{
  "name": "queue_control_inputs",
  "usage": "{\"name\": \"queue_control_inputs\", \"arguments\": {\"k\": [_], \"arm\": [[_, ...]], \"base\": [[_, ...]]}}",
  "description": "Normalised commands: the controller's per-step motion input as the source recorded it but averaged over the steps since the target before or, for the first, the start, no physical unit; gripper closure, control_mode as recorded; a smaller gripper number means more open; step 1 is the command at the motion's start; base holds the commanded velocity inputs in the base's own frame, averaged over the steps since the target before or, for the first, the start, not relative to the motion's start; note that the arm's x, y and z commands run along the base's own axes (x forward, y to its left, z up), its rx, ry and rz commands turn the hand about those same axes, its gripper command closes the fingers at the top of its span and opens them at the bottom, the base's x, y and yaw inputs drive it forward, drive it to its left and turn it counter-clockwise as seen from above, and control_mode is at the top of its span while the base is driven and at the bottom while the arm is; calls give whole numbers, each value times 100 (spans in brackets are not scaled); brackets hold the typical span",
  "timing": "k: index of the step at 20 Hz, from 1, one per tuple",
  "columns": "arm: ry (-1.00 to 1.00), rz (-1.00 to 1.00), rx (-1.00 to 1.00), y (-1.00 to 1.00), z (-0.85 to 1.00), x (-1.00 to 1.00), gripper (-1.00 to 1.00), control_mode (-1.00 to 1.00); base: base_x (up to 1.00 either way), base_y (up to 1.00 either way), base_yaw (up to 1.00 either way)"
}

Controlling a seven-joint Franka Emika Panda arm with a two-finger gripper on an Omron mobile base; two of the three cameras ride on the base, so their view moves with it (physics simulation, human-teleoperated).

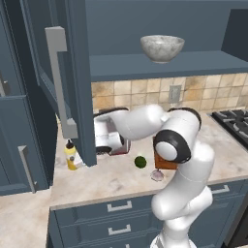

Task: Open the cabinet. Place the bowl and condiment on the counter. Then place the lime and garlic on the cutting board.

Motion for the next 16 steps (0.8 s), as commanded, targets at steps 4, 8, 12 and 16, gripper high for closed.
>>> {"name": "queue_control_inputs", "arguments": {"k": [4, 8, 12, 16], "arm": [[1, 0, 7, -13, 59, -19, -100, -100], [5, 0, 7, -13, 84, -29, -100, -100], [12, -6, 8, -29, 100, -35, -100, -100], [12, -11, 6, -43, 98, -48, -100, -100]], "base": [[0, 0, 0], [0, 0, 0], [0, 0, 0], [0, 0, 0]]}}
